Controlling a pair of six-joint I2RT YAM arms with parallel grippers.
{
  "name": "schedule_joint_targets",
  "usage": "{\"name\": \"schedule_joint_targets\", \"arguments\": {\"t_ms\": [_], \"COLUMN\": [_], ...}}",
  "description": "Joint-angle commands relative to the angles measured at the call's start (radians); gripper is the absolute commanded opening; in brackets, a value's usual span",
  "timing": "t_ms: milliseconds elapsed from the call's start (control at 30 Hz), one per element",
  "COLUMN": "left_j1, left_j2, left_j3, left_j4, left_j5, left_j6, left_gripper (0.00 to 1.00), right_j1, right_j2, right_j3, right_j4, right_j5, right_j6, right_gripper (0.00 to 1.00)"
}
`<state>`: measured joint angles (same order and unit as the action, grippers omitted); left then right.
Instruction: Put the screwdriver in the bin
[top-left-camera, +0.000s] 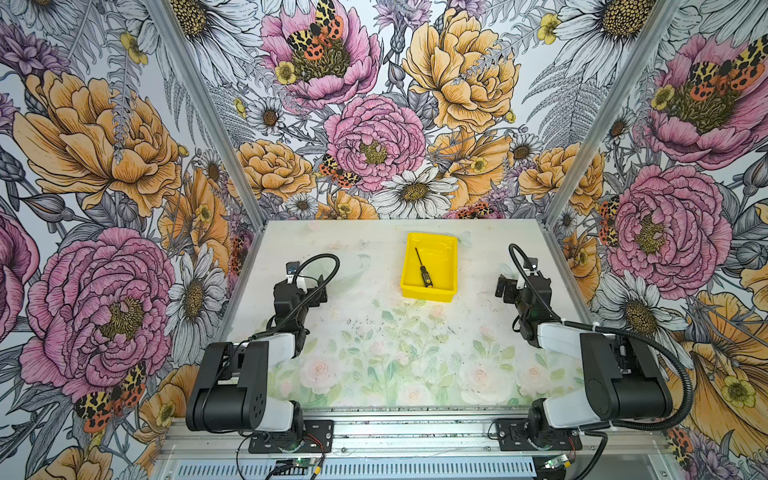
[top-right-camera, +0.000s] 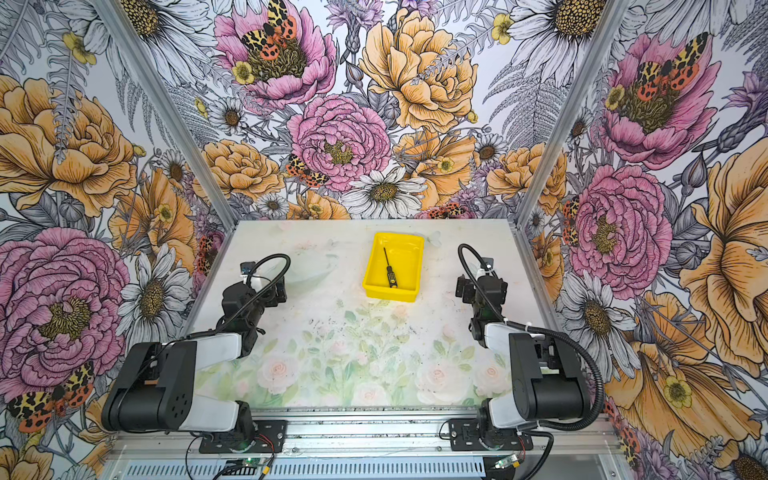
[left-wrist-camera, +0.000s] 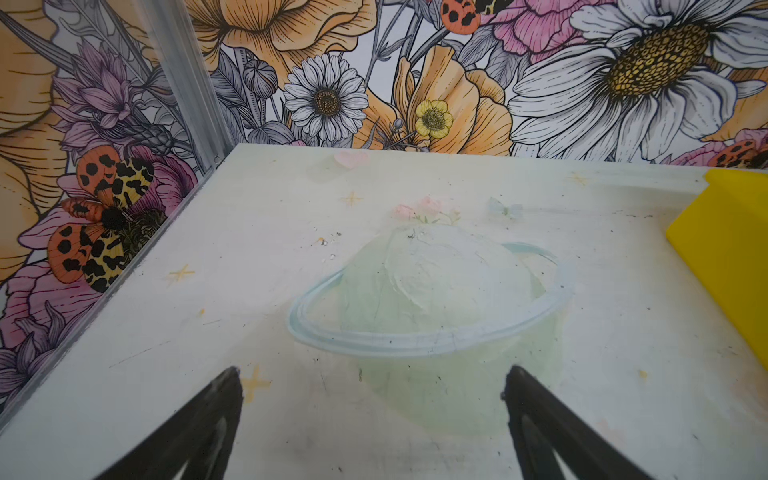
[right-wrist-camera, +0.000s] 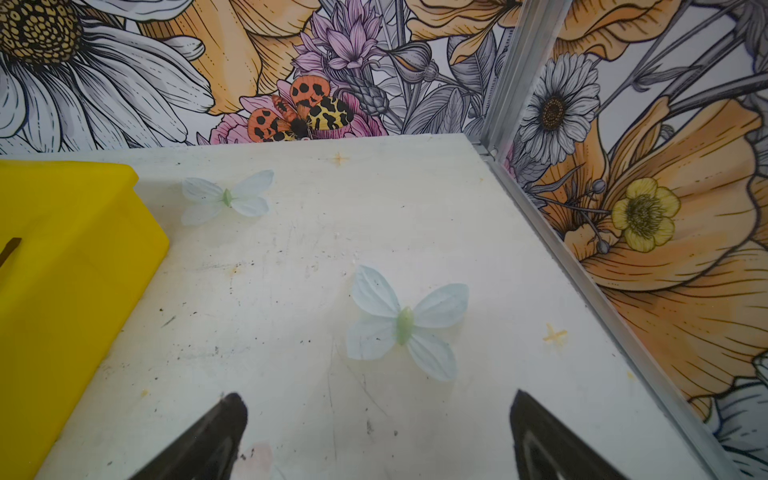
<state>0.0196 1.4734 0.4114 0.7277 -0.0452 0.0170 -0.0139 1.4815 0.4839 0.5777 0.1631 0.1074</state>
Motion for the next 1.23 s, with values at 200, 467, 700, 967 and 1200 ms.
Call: {"name": "schedule_joint_targets", "arguments": {"t_ms": [200,467,700,967,1200], "left_j1": [0.008,0.003,0.001,-0.003,-0.01], "left_j2": [0.071,0.074,0.073,0.073,0.074], "left_j3": [-0.023,-0.03,-0.029,-0.029,-0.028], "left_j4": [0.178,0.196,0.196,0.196,0.193], "left_j5": [0.009,0.002,-0.001,-0.008,-0.016], "left_j6": [-0.015,-0.014,-0.012,-0.011,-0.003], "left_gripper": [0.99,0.99,0.99,0.99,0.99], "right_j1": [0.024,0.012,-0.02,-0.009,-0.009], "right_j2": [0.033,0.019,0.057,0.052,0.053], "right_j3": [0.026,-0.007,-0.081,-0.087,-0.085], "right_j4": [0.06,0.106,0.27,0.274,0.274], "right_j5": [0.079,0.047,-0.094,-0.076,-0.076], "right_j6": [-0.012,0.001,-0.017,-0.023,-0.024], "right_gripper": [0.99,0.99,0.99,0.99,0.99]}}
